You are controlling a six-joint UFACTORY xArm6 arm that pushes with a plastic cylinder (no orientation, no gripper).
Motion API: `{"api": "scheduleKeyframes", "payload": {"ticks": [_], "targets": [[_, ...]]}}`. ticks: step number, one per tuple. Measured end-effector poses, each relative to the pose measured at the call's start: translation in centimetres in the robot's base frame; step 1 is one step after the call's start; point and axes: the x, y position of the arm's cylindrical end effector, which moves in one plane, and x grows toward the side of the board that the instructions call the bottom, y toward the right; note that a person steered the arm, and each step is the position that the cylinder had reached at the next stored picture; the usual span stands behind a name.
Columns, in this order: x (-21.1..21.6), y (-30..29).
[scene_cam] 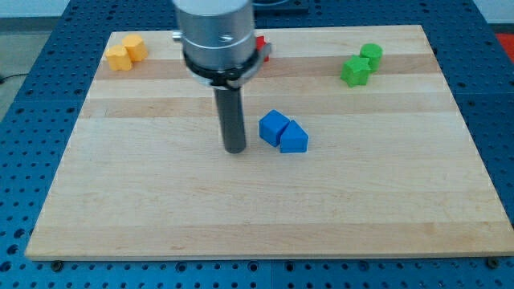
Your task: Push the cube to the top of the triangle
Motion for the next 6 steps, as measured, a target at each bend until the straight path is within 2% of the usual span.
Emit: {"api": "scheduleKeyframes", "payload": {"ticks": [1,4,5,6], "targets": [[-1.3,3.2],[-6.1,4.4],[-3.9,2.9],[2.1,3.0]]}}
